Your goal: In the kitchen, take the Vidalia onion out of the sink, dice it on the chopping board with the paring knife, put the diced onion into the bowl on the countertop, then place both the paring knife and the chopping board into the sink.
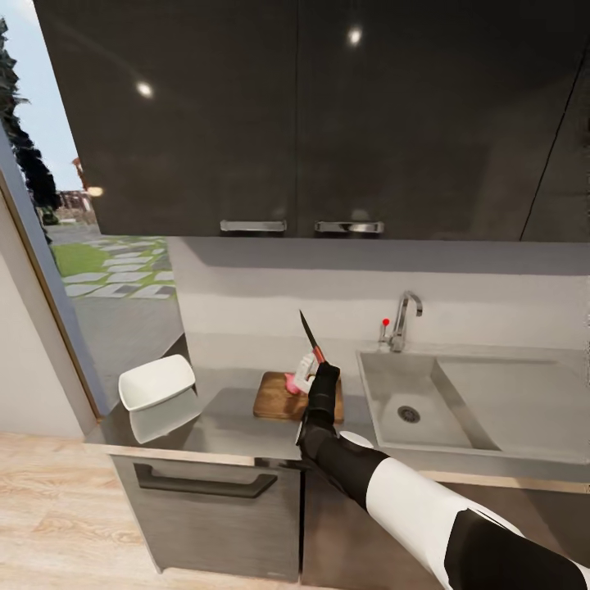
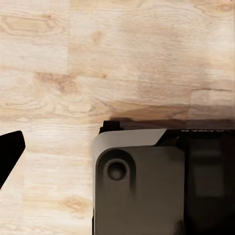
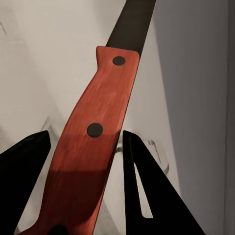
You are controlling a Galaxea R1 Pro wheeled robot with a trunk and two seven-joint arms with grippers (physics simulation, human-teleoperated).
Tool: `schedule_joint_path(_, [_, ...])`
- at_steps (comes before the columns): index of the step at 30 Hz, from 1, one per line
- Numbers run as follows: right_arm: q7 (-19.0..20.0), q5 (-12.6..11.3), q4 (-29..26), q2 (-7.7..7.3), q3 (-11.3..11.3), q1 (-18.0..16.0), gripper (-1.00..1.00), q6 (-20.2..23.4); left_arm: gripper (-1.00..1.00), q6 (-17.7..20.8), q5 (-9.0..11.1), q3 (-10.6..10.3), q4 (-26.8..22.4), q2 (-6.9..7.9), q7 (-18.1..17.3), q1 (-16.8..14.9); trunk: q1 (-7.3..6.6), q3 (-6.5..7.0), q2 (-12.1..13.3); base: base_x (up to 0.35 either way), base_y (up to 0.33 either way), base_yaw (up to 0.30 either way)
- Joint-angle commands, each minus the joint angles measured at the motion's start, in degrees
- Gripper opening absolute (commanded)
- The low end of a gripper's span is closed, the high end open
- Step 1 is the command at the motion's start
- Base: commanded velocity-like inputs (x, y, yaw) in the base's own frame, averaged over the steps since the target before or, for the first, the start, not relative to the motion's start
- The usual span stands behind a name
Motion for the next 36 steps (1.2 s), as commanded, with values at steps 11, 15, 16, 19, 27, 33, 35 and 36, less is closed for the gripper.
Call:
schedule_joint_path(11, [0.0,0.0,0.1,0.0,0.3,-0.1,-1.0,0.3,1.0,-0.3,0.5,-0.5,0.2,-0.03,-0.3,-0.1,0.03,0.94,0.0,0.0,0.248,-0.089])
schedule_joint_path(15, [0.0,0.0,0.1,0.0,0.3,-0.1,-1.0,0.3,1.0,-0.3,0.5,-0.5,0.2,-0.03,-0.3,-0.1,0.03,1.29,0.0,0.0,0.293,-0.089])
schedule_joint_path(16, [0.0,0.0,0.1,0.0,0.3,-0.1,-1.0,0.3,1.0,-0.3,0.5,-0.5,0.2,-0.03,-0.3,-0.1,0.03,1.38,0.0,0.005,0.297,-0.089])
schedule_joint_path(19, [0.0,0.0,0.3,0.0,0.3,-0.1,-1.0,0.3,1.0,-0.3,0.5,-0.5,0.2,-0.03,-0.4,-0.1,0.03,1.64,0.0,0.043,0.298,-0.089])
schedule_joint_path(27, [0.1,0.0,6.1,0.0,0.3,-0.1,-1.0,-1.1,1.0,-0.3,0.5,-0.5,0.2,-0.03,-0.4,-0.1,0.03,2.07,0.0,0.146,0.287,-0.019])
schedule_joint_path(33, [1.9,-0.1,8.2,0.0,0.3,-0.1,-1.0,-1.6,1.0,-0.3,0.5,-0.5,0.2,-0.03,-0.4,-0.1,0.03,2.09,0.0,0.044,0.07,-0.001])
schedule_joint_path(35, [3.3,-0.1,9.0,0.0,0.3,-0.1,-1.0,-1.6,1.0,-0.3,0.5,-0.5,0.2,-0.03,-0.4,-0.1,0.03,2.09,0.0,0.006,0.009,0.0])
schedule_joint_path(36, [3.4,-0.1,9.2,0.0,0.3,-0.1,-1.0,-1.6,1.0,-0.3,0.5,-0.5,0.2,-0.03,-0.4,-0.1,0.03,2.09,0.0,0.002,0.003,0.0])
